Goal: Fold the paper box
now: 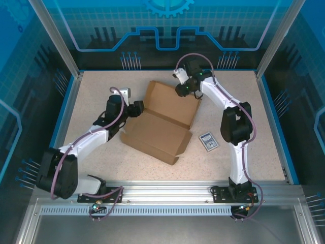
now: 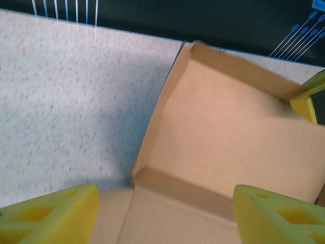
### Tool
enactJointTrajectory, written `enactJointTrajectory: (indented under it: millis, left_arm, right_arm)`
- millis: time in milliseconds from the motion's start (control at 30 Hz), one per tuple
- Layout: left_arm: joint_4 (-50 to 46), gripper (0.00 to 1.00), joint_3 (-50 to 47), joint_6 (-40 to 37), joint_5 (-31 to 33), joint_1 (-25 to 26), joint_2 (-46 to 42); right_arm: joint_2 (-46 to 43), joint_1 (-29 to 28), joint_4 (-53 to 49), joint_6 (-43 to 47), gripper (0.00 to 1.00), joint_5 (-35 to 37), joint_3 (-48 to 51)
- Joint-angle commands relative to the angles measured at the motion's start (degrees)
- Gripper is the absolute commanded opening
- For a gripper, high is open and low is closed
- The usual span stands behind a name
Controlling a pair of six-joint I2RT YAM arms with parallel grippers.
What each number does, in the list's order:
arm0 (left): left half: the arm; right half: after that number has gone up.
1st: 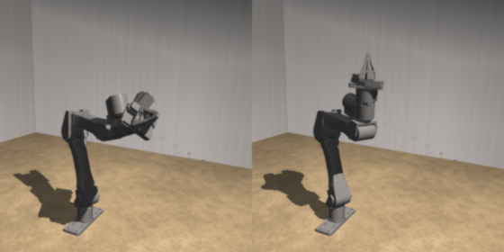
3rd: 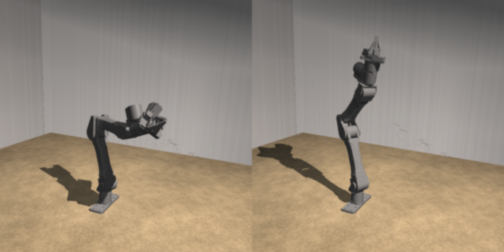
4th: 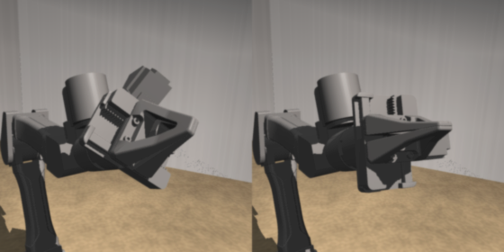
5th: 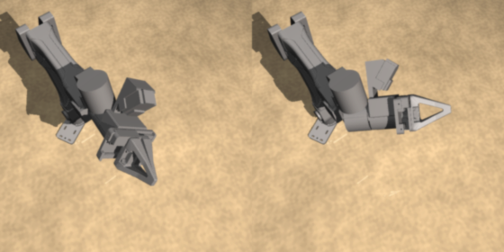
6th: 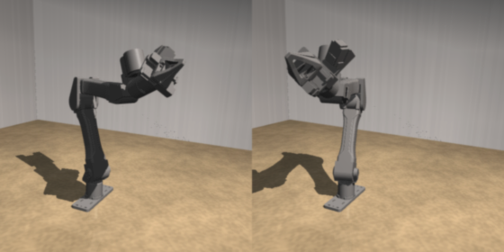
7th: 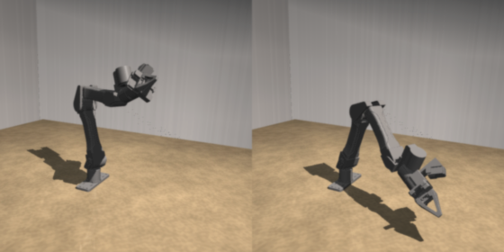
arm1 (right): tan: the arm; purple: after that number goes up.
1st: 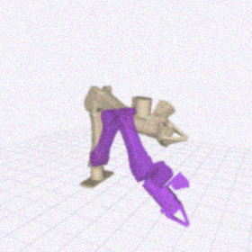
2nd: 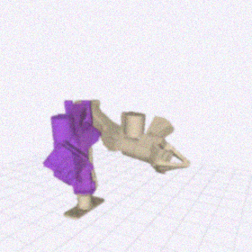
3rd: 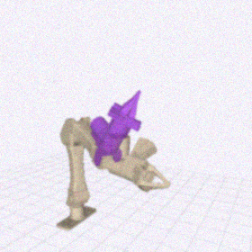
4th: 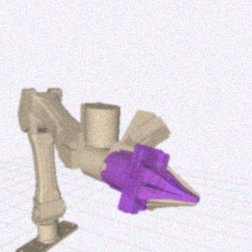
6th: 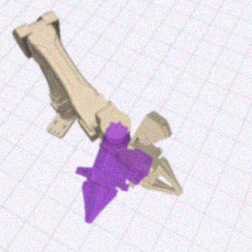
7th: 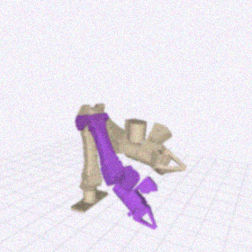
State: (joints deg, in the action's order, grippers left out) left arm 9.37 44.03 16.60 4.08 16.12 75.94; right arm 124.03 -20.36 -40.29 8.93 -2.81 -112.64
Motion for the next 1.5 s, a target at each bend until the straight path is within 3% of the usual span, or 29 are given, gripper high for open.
enactJointTrajectory:
  millis: [0, 167, 367, 633, 800, 933, 1033, 1467]
  left_arm:
    - [-6.71, 0.72, -2.41, 2.01, 1.72, -0.74, -5.64]
    - [-11.57, 0.77, -5.62, 2.69, 6.14, -2.50, -12.54]
    - [-16.35, 0.82, -9.05, 10.88, 5.16, -5.72, -17.67]
    - [-12.63, 0.84, -9.58, 20.41, -7.76, -6.14, -16.03]
    - [-9.19, 0.77, -8.03, 22.92, -13.71, -6.10, -12.34]
    - [-6.21, 0.59, -7.44, 24.22, -16.55, -6.12, -10.43]
    - [-4.27, 0.51, -6.50, 24.88, -18.13, -6.06, -8.87]
    - [-3.21, 0.61, 5.22, 21.33, -21.43, -5.92, 1.91]
  right_arm:
    - [0.65, 1.95, -0.60, -5.30, 0.27, -3.41, 1.89]
    - [0.29, 3.32, 1.71, -7.66, 0.26, -4.24, 6.79]
    - [-1.04, 4.39, 5.22, -9.53, 0.25, -4.57, 12.82]
    - [-2.68, 4.46, 8.57, -10.95, 0.24, -5.10, 18.36]
    - [-3.95, 4.38, 10.47, -12.09, 0.24, -5.91, 21.37]
    - [-5.08, 4.03, 11.92, -13.06, 0.24, -6.54, 23.54]
    - [-6.34, 3.58, 13.45, -14.39, 0.26, -7.23, 25.47]
    - [-16.26, 1.97, 19.39, -19.84, 0.36, -8.36, 38.27]
